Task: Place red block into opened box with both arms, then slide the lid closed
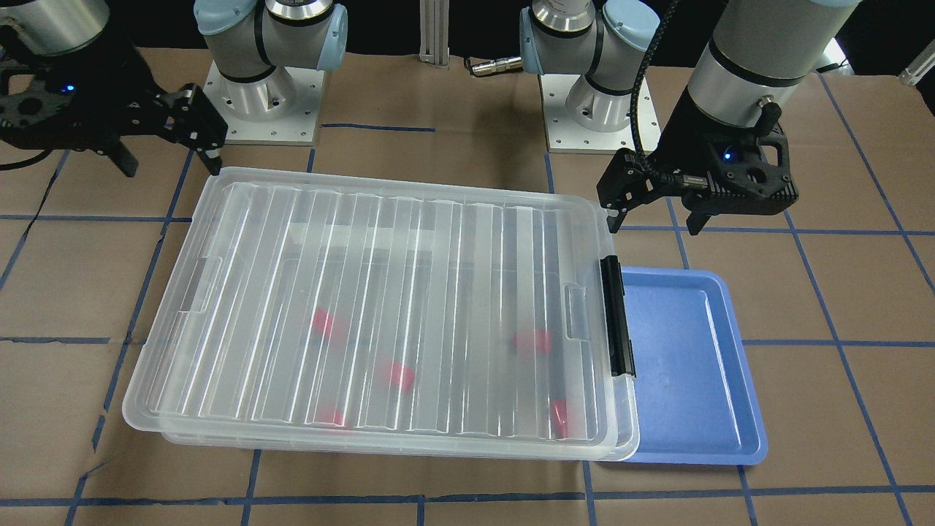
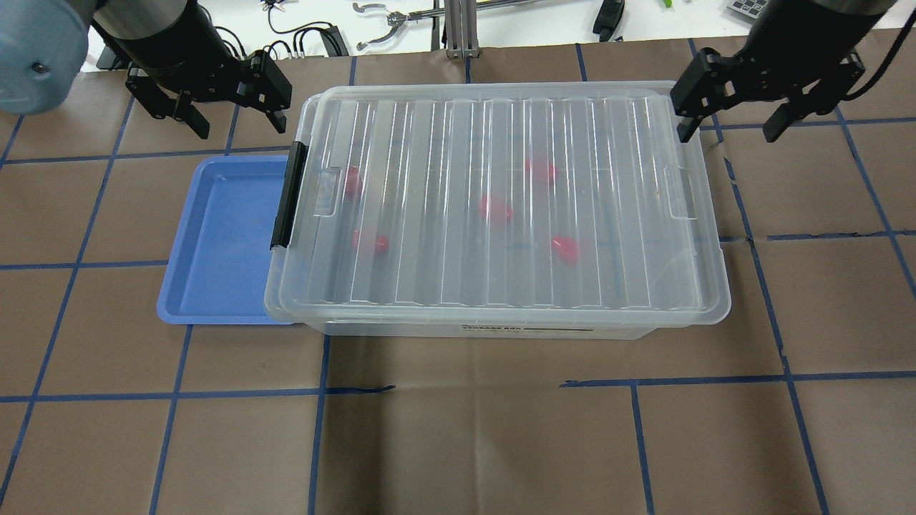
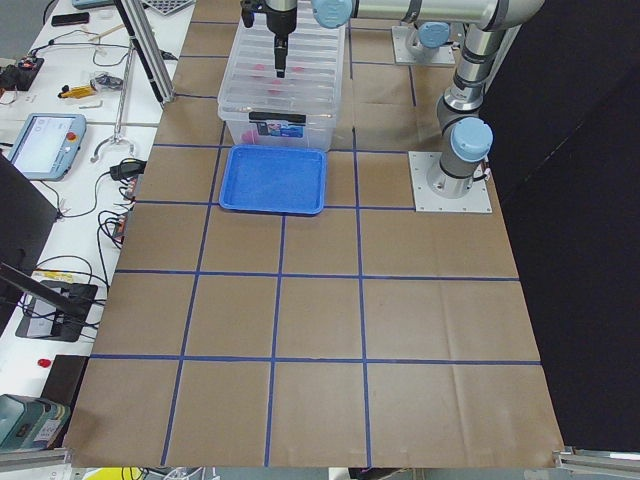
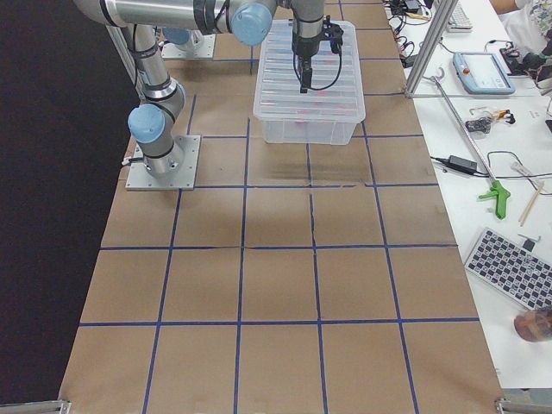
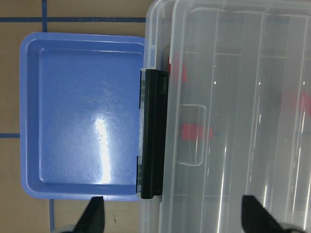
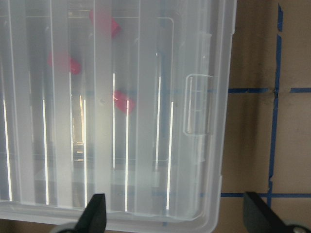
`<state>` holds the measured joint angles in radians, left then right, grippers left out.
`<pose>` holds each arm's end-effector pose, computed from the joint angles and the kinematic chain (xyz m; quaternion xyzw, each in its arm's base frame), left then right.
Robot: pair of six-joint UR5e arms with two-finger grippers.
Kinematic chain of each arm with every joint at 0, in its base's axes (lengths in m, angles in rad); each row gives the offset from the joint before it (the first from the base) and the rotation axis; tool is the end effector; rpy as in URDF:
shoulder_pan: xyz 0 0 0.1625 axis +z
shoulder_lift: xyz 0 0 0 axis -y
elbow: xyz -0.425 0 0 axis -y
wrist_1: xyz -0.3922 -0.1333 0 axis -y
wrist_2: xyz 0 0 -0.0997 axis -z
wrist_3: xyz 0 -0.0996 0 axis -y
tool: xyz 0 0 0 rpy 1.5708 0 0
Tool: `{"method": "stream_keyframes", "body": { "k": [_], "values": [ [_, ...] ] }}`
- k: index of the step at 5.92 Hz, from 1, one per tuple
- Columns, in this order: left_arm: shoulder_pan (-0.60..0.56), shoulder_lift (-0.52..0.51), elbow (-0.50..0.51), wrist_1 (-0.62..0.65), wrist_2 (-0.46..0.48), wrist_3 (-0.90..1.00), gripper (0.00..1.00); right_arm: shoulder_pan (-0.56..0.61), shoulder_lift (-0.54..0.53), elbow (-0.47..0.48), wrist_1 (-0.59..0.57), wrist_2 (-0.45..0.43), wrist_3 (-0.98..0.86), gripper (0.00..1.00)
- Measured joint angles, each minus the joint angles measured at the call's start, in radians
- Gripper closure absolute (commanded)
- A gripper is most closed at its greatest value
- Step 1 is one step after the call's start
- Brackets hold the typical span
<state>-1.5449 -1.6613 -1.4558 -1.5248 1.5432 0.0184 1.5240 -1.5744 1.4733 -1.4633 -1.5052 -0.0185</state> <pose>-0.1221 -0.5403 0.5031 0.0033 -0.9993 0.0355 0.0130 0.1169 -0.4937 0.5271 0.0142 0.9994 0.0021 0.0329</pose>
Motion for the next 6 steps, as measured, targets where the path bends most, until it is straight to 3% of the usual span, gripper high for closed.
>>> {"method": "stream_keyframes", "body": {
  "k": [2, 6],
  "values": [
    [0.001, 0.001, 0.0, -0.006, -0.002, 0.0, 0.02, 0.076, 0.003, 0.0, -0.001, -0.002, 0.131, 0.0],
    [-0.003, 0.021, -0.001, -0.041, -0.002, 0.027, 0.02, 0.075, 0.005, 0.007, -0.015, -0.037, 0.145, 0.0]
  ]
}}
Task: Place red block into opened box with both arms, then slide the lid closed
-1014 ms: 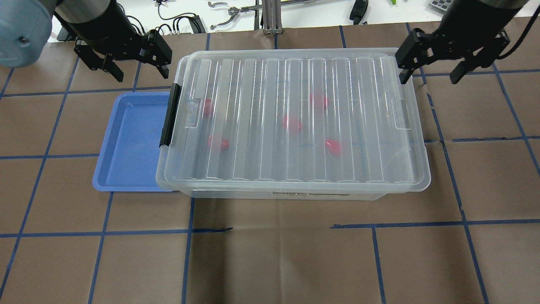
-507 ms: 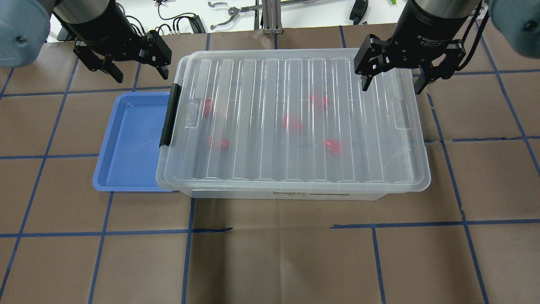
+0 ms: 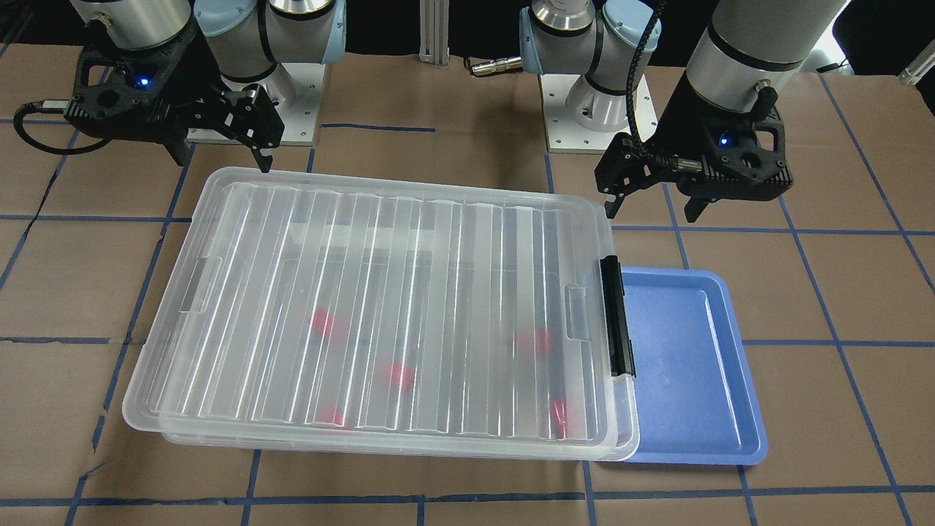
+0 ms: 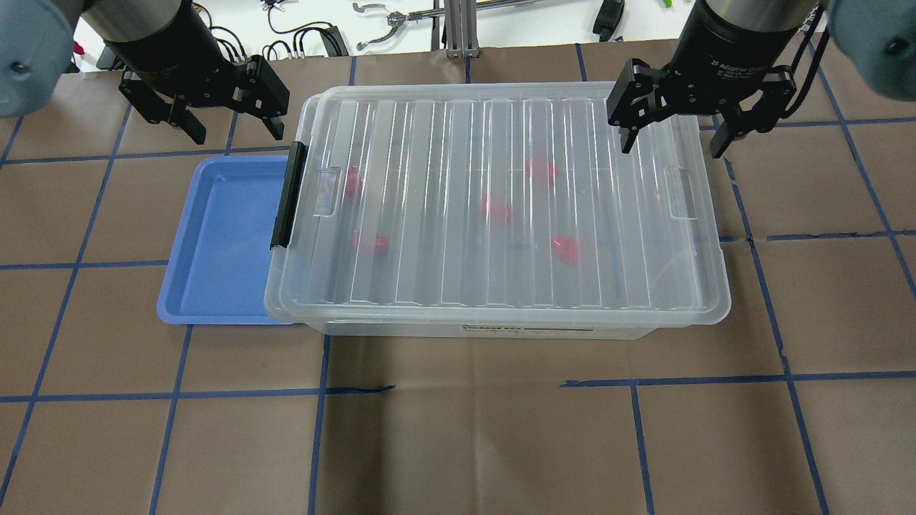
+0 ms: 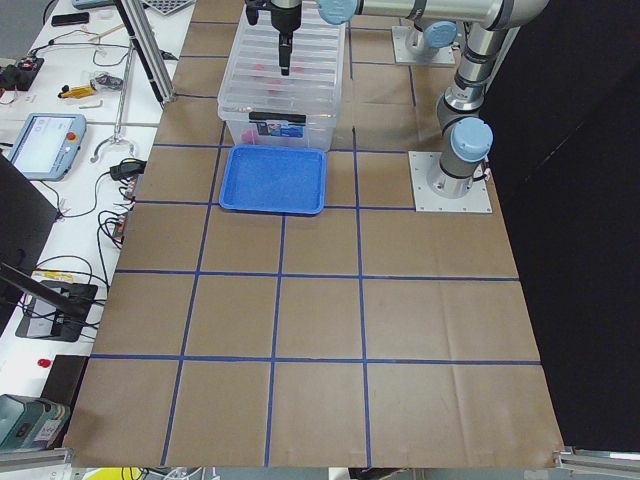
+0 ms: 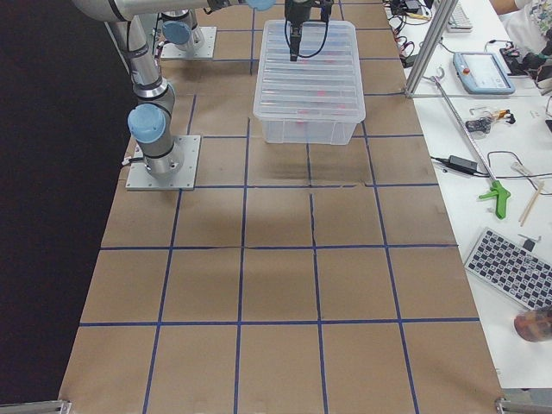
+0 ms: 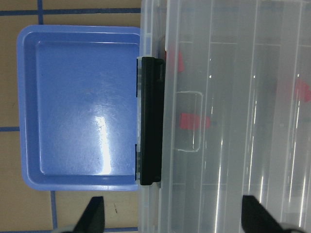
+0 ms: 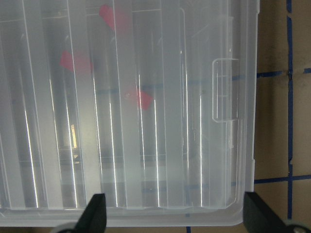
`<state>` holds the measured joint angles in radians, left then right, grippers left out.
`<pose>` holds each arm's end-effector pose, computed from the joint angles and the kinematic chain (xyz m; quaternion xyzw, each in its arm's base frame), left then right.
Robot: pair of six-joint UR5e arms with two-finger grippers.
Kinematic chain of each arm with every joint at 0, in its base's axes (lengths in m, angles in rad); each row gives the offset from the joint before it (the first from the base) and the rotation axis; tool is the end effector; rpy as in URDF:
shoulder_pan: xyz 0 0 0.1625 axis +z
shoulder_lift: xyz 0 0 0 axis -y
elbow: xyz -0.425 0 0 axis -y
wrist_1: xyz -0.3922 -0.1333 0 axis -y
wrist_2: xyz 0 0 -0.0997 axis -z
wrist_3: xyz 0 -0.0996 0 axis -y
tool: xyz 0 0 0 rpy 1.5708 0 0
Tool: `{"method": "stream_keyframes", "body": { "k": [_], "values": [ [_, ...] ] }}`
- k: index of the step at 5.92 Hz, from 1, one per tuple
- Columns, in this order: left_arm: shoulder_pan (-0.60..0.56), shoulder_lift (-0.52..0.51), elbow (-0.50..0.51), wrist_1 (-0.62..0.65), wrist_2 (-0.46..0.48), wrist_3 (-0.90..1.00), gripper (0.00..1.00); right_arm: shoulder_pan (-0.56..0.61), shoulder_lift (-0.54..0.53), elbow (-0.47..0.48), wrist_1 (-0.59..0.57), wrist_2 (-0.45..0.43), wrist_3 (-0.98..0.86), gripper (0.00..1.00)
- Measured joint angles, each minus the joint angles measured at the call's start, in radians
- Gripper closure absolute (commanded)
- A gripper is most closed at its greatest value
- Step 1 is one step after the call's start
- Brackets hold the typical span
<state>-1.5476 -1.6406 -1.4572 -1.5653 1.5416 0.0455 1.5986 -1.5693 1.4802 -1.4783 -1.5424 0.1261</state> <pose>-0.1240 -0.5290 0.5091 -0.0115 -0.9995 0.0251 0.0137 0.1497 -0.4867 0.5225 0.0491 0.9987 0.0028 0.0140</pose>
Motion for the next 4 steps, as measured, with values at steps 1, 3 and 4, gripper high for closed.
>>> {"method": "stream_keyframes", "body": {
  "k": [1, 3, 4],
  "values": [
    [0.0, 0.0, 0.0, -0.002, 0.0, 0.005, 0.02, 0.0, 0.0, 0.0, 0.0, -0.004, 0.001, 0.0],
    [0.004, -0.001, -0.001, -0.001, -0.004, 0.011, 0.02, 0.0, 0.0, 0.0, 0.0, -0.006, 0.002, 0.0],
    [0.006, -0.002, -0.001, -0.001, -0.007, 0.014, 0.02, 0.0, 0.0, 0.0, 0.0, -0.006, 0.002, 0.0]
  ]
}}
